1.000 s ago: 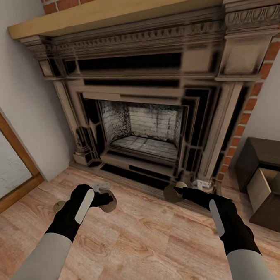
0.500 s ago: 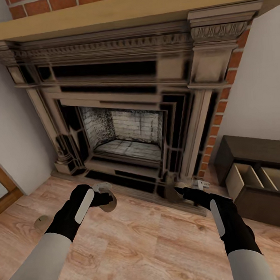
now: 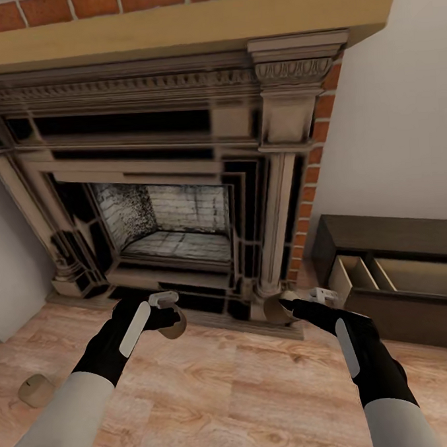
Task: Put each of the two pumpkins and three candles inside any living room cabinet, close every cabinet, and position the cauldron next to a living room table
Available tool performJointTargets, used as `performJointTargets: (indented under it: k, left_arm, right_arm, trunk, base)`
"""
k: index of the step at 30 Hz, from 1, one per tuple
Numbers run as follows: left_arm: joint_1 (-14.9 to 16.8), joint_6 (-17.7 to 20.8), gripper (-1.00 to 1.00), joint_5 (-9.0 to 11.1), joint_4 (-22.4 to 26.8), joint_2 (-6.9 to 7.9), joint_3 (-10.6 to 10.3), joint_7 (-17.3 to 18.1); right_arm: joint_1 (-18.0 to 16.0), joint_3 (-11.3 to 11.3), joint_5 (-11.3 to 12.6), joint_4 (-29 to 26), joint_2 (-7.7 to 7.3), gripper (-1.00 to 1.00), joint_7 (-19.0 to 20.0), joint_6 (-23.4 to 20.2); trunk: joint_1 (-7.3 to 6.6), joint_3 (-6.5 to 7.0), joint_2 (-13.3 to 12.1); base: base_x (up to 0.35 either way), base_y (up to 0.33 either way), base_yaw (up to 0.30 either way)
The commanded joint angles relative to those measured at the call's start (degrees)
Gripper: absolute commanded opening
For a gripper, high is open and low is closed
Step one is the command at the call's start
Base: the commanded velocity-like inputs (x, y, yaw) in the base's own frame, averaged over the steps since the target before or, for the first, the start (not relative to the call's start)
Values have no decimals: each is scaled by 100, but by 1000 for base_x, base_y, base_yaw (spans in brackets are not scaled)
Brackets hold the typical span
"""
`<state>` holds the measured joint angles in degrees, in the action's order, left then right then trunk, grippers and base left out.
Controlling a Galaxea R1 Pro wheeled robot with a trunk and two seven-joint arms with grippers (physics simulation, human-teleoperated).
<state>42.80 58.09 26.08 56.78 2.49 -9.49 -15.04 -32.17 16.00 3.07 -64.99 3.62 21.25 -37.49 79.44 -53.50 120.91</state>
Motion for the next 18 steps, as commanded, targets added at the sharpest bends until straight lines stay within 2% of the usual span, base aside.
performJointTargets:
  k: [1, 18]
  left_arm:
    - [0, 0, -100, 3, 0, 0, 0, 1]
    - [0, 1, -100, 3, 9, 7, 0, 1]
  right_arm:
    - [0, 0, 18, 2, -1, -100, 2, -3]
    - [0, 76, 27, 134, -20, -100, 2, 9]
  trunk:
    - [-23, 19, -42]
    - [-396, 324, -723]
  base:
    - [0, 0, -283]
    - [0, 0, -283]
